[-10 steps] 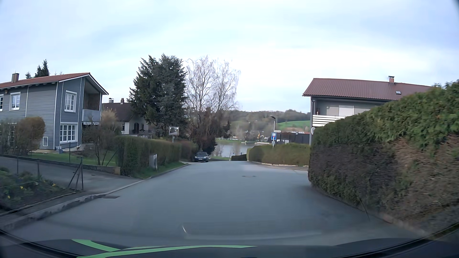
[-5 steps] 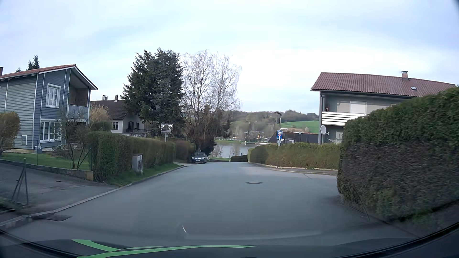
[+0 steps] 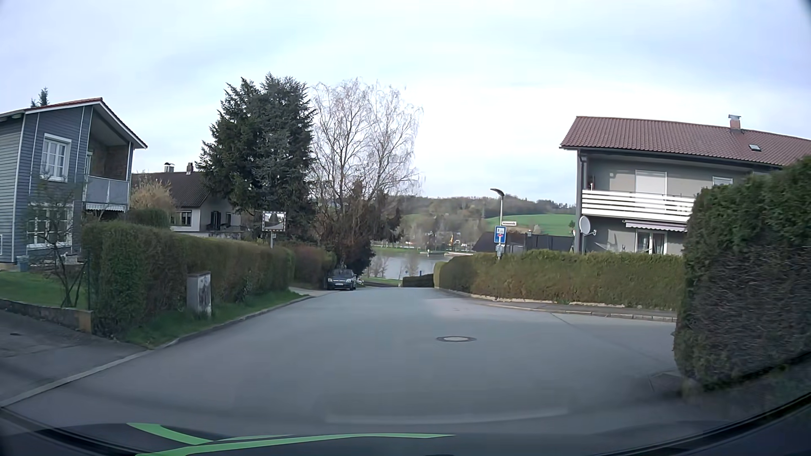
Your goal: Follow the waypoints while adhering to traffic rules and regulations
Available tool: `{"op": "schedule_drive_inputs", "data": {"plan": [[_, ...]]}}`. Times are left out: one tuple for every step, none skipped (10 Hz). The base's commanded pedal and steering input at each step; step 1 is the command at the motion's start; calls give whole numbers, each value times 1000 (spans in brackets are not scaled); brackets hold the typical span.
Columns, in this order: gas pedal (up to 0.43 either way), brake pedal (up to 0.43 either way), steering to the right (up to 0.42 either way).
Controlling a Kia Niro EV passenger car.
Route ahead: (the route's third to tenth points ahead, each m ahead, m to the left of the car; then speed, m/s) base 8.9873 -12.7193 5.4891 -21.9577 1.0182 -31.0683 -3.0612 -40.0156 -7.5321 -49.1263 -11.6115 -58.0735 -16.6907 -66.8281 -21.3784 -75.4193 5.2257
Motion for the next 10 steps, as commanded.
{"op": "schedule_drive_inputs", "data": {"plan": [[0, 256, 71], [0, 256, 88], [0, 256, 114], [0, 250, 137], [0, 250, 162], [0, 244, 190], [0, 244, 215], [0, 238, 251], [0, 232, 286], [0, 226, 308]]}}
